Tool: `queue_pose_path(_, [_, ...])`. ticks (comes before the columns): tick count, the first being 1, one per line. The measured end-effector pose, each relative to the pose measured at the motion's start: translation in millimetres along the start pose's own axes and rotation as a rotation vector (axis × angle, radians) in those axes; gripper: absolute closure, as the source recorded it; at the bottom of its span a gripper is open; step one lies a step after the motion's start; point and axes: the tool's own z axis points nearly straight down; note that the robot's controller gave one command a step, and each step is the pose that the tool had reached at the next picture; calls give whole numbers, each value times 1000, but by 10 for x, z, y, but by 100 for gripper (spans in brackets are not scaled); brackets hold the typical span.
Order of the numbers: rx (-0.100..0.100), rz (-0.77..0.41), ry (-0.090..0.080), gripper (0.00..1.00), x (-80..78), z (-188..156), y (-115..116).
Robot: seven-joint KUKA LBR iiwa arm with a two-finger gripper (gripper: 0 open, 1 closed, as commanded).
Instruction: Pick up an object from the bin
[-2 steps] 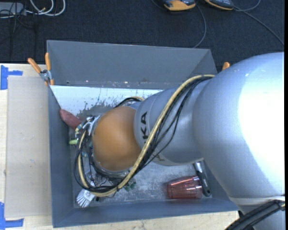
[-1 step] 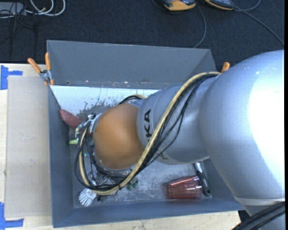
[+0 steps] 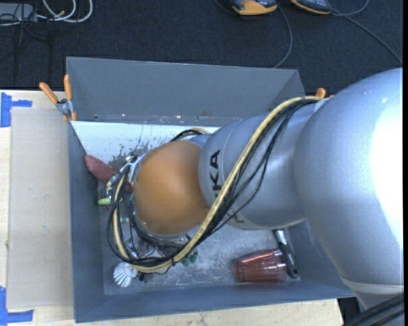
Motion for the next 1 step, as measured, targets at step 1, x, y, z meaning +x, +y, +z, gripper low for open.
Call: queue_pose_path(1, [0, 1, -3, 100, -8, -196, 2])
